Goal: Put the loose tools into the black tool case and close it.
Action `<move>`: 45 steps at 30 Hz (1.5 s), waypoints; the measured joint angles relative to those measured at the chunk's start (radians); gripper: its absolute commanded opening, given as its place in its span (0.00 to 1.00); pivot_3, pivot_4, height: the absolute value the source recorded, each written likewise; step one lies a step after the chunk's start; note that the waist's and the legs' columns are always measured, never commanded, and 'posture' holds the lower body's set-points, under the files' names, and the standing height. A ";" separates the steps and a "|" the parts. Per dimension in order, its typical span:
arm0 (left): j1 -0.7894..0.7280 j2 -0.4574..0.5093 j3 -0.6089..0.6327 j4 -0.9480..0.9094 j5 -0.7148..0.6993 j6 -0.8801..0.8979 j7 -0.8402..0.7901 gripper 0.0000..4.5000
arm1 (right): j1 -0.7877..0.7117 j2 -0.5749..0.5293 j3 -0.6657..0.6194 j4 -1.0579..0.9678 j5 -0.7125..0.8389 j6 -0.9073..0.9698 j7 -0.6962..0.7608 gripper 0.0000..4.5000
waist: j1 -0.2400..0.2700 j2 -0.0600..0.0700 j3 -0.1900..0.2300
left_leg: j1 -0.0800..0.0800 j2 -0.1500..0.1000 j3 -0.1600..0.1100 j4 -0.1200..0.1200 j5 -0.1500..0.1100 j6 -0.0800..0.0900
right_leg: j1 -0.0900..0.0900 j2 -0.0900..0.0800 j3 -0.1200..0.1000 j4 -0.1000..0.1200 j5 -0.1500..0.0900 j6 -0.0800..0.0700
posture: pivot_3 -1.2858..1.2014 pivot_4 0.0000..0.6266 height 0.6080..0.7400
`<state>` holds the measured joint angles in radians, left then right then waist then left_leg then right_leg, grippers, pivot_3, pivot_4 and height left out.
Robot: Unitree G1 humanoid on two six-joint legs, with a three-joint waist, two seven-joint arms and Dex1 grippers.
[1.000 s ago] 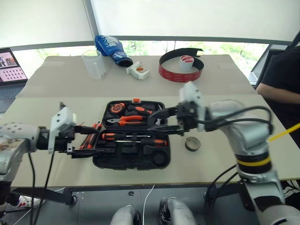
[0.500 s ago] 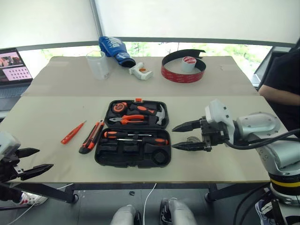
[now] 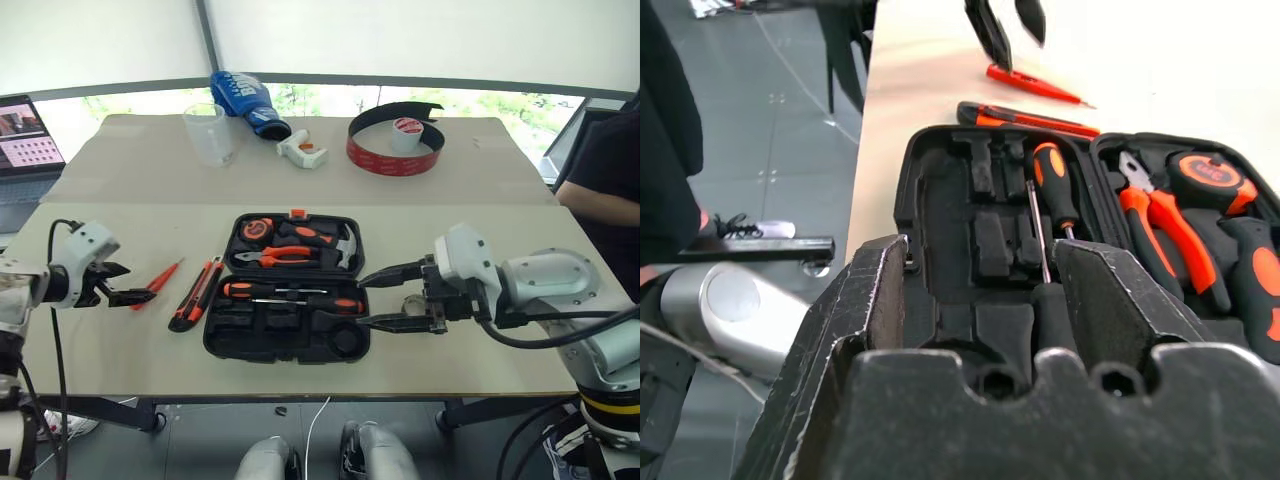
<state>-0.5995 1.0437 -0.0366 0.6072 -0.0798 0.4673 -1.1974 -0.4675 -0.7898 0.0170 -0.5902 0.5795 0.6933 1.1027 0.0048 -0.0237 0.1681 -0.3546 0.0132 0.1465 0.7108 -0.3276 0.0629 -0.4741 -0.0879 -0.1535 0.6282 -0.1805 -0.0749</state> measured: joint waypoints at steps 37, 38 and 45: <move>-0.094 -0.059 -0.156 -0.477 -0.099 -0.117 -0.350 0.09 | 0.215 -0.124 -0.106 -0.110 0.074 0.004 -0.099 0.73 | 0.007 -0.005 0.002 | 0.001 0.001 0.000 0.005 0.001 -0.001 | 0.001 -0.001 0.003 0.004 0.000 0.001 | 0.52 0.24 0.90; -0.102 -0.076 -0.182 -0.469 -0.076 -0.132 -0.348 0.09 | 0.217 -0.122 -0.106 -0.114 0.074 0.004 -0.106 0.73 | 0.009 -0.005 0.002 | 0.001 0.001 0.000 0.005 0.001 -0.001 | 0.001 -0.001 0.002 0.005 0.000 0.001 | 0.52 0.24 0.90; -0.138 -0.154 -0.299 -0.408 0.021 -0.209 -0.351 0.09 | 0.233 -0.116 -0.106 -0.131 0.083 0.004 -0.146 0.73 | 0.010 -0.005 0.002 | 0.001 0.001 0.000 0.006 0.002 0.000 | 0.001 -0.001 0.003 0.004 0.000 0.001 | 0.52 0.24 0.90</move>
<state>-0.7376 0.8902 -0.3360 0.1991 -0.0585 0.2579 -1.5487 -0.2349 -0.9053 -0.0894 -0.7211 0.6630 0.6972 0.9569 0.0152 -0.0288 0.1697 -0.3540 0.0142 0.1461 0.7164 -0.3258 0.0633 -0.4726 -0.0888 -0.1508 0.6323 -0.1807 -0.0736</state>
